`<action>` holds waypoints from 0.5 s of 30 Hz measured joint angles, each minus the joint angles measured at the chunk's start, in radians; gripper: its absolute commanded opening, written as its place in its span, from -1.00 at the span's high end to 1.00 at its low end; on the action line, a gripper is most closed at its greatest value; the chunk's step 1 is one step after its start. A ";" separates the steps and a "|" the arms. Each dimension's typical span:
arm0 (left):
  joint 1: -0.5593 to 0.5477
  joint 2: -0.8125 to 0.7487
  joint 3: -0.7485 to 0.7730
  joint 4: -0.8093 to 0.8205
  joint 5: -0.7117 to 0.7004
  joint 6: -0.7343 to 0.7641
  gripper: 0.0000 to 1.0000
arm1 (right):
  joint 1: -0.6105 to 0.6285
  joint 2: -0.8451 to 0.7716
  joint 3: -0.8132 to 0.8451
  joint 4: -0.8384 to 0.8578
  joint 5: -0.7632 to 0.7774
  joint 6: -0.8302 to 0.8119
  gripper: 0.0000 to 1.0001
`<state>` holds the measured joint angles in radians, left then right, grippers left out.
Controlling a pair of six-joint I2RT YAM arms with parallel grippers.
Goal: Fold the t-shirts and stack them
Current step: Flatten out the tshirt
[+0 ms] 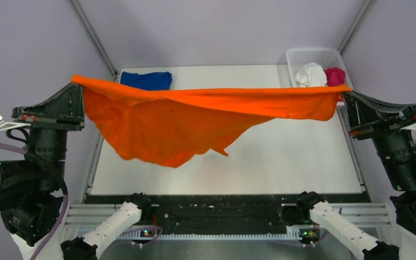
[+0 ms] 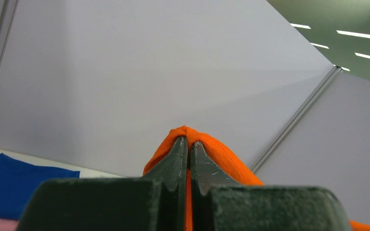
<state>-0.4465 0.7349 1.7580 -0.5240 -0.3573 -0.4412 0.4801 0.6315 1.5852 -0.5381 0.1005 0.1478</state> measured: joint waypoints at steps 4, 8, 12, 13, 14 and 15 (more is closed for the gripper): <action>0.000 0.052 0.037 0.004 -0.013 0.024 1.00 | 0.000 0.001 -0.036 -0.021 0.042 -0.008 1.00; 0.000 0.161 0.005 0.032 -0.099 0.051 1.00 | 0.000 0.031 -0.126 -0.031 0.161 -0.007 1.00; 0.008 0.339 -0.105 0.114 -0.246 0.090 1.00 | 0.000 0.114 -0.306 -0.002 0.370 0.022 1.00; 0.017 0.386 -0.127 0.127 -0.266 0.096 1.00 | 0.000 0.141 -0.352 0.004 0.412 0.031 1.00; 0.034 0.444 -0.150 0.142 -0.276 0.097 1.00 | -0.003 0.172 -0.401 0.014 0.446 0.039 1.00; 0.053 0.512 -0.171 0.161 -0.284 0.098 1.00 | -0.010 0.217 -0.460 0.031 0.478 0.055 1.00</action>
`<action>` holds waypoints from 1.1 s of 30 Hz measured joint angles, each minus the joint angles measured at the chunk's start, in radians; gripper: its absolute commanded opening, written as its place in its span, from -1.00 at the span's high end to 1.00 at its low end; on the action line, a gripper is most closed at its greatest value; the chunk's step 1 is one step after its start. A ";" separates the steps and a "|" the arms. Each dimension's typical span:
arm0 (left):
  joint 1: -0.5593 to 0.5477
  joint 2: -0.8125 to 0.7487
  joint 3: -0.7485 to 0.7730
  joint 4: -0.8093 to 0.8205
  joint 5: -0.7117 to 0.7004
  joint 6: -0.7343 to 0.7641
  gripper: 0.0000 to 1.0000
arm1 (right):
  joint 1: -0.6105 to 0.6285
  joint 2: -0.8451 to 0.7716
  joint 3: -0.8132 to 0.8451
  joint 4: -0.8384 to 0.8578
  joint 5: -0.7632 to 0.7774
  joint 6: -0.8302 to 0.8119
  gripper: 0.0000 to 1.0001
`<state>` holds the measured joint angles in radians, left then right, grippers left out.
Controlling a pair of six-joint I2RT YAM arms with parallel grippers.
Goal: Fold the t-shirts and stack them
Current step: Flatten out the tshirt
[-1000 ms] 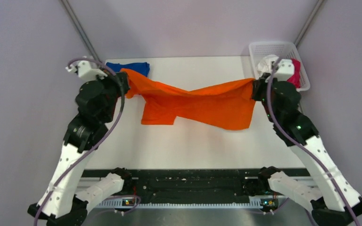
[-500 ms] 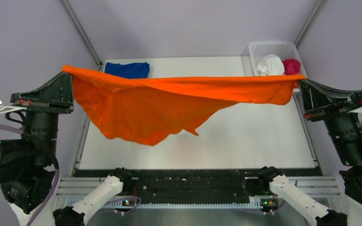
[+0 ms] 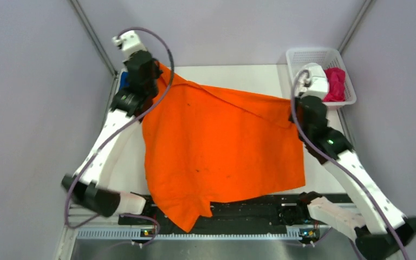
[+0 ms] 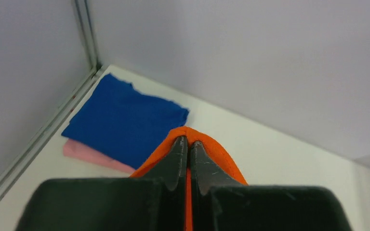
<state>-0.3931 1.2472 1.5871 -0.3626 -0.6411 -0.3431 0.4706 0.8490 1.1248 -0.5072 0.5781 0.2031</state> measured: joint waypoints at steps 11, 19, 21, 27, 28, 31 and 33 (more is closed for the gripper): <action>0.099 0.911 0.253 -0.053 0.061 -0.032 -0.98 | -0.235 0.600 -0.327 0.277 -0.107 0.169 -0.80; 0.099 0.729 0.143 -0.132 0.109 -0.089 -0.98 | -0.243 0.500 -0.228 0.264 -0.183 0.206 -0.79; 0.096 0.577 -0.002 -0.135 0.160 -0.127 -0.98 | -0.243 0.431 -0.270 0.256 -0.238 0.229 -0.68; 0.071 0.254 -0.431 -0.072 0.355 -0.228 -0.98 | -0.243 0.389 -0.387 0.214 -0.368 0.312 -0.40; 0.063 0.241 -0.482 -0.065 0.382 -0.241 -0.98 | -0.243 0.399 -0.399 0.205 -0.380 0.323 -0.38; 0.045 0.237 -0.610 -0.042 0.446 -0.283 -0.98 | -0.243 0.433 -0.414 0.186 -0.396 0.352 -0.30; 0.040 0.233 -0.675 -0.029 0.470 -0.305 -0.98 | -0.243 0.466 -0.414 0.183 -0.398 0.367 -0.26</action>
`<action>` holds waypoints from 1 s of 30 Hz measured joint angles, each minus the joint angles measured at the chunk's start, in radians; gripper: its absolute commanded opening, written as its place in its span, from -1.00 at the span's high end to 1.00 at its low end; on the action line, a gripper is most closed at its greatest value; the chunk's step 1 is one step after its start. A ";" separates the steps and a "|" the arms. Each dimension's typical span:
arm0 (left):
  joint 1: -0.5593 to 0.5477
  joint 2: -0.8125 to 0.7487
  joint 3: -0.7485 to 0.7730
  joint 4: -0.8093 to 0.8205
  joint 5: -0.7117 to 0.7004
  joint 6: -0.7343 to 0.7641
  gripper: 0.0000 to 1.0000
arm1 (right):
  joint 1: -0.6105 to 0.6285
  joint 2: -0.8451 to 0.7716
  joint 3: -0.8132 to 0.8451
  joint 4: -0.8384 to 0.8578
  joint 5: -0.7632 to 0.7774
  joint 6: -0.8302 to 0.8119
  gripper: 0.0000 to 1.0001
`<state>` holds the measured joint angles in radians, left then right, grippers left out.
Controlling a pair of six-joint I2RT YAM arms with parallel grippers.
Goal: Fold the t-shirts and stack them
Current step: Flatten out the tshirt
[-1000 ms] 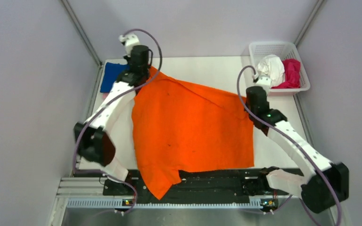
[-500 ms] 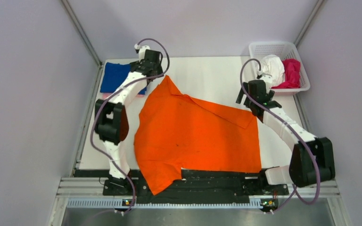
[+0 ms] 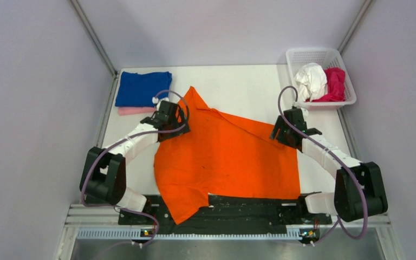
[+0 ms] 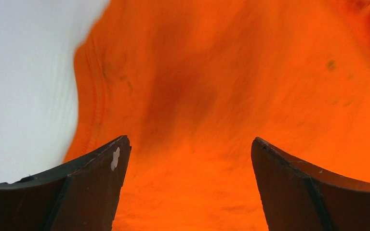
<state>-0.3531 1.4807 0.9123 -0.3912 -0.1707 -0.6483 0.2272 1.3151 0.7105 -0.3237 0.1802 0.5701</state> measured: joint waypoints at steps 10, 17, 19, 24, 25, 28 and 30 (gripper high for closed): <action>0.000 -0.002 -0.065 0.061 0.024 -0.063 -0.98 | 0.000 0.092 -0.004 0.004 -0.013 0.034 -0.17; 0.000 -0.002 -0.065 0.072 0.006 -0.069 -0.98 | 0.000 0.121 -0.008 0.054 -0.019 0.044 0.10; 0.000 -0.002 -0.065 0.073 0.003 -0.070 -0.98 | 0.000 0.121 -0.011 0.063 -0.021 0.045 0.18; 0.000 -0.002 -0.065 0.074 -0.002 -0.074 -0.98 | 0.000 0.121 -0.011 0.088 -0.022 0.053 0.33; 0.000 -0.002 -0.065 0.075 -0.002 -0.075 -0.98 | 0.000 0.121 -0.011 0.093 -0.022 0.055 0.33; 0.000 -0.002 -0.065 0.075 -0.002 -0.076 -0.98 | 0.000 0.121 -0.011 0.100 -0.022 0.055 0.52; 0.000 -0.002 -0.065 0.075 -0.002 -0.076 -0.98 | 0.000 0.121 -0.011 0.101 -0.022 0.056 0.69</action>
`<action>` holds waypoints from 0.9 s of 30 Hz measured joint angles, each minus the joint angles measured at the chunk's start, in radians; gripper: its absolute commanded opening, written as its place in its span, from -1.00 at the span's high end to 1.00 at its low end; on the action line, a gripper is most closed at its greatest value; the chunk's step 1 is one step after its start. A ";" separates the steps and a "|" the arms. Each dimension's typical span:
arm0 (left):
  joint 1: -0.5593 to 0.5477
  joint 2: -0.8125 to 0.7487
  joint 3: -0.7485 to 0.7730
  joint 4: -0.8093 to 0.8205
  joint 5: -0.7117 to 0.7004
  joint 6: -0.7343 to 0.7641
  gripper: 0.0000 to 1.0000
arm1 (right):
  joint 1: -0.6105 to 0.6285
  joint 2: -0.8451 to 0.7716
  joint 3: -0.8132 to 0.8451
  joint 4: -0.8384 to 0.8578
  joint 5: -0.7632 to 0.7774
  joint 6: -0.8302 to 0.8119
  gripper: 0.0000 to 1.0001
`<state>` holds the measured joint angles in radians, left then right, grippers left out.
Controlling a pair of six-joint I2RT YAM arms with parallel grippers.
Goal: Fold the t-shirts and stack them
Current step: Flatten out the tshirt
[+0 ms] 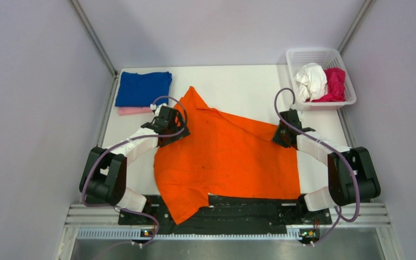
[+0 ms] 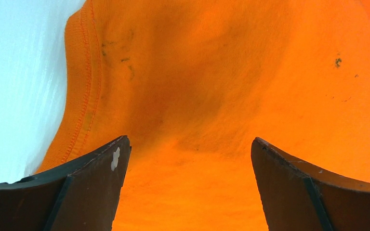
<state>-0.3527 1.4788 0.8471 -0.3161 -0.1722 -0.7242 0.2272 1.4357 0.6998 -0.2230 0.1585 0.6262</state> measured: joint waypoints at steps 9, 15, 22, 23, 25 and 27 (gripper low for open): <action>0.000 0.001 0.000 0.000 0.000 0.000 -0.98 | 0.000 0.020 0.041 -0.006 0.018 0.002 1.00; 0.000 0.020 0.000 0.000 -0.010 -0.007 -0.98 | -0.004 0.085 0.164 0.001 0.058 0.005 1.00; 0.000 0.077 0.000 -0.007 -0.034 -0.011 -0.98 | -0.070 0.216 0.281 0.017 0.112 0.042 1.00; 0.000 0.081 0.000 -0.009 -0.040 -0.011 -0.98 | -0.088 0.238 0.299 0.021 0.120 0.049 0.98; 0.000 0.082 0.002 -0.011 -0.051 -0.011 -0.98 | -0.116 0.277 0.332 0.024 0.127 0.059 0.95; 0.000 0.084 0.002 -0.016 -0.060 -0.011 -0.98 | -0.135 0.309 0.364 0.035 0.132 0.066 0.86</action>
<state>-0.3527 1.5627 0.8494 -0.3317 -0.2321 -0.7357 0.0917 1.7447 1.0634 -0.1883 0.2909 0.6926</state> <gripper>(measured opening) 0.990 0.020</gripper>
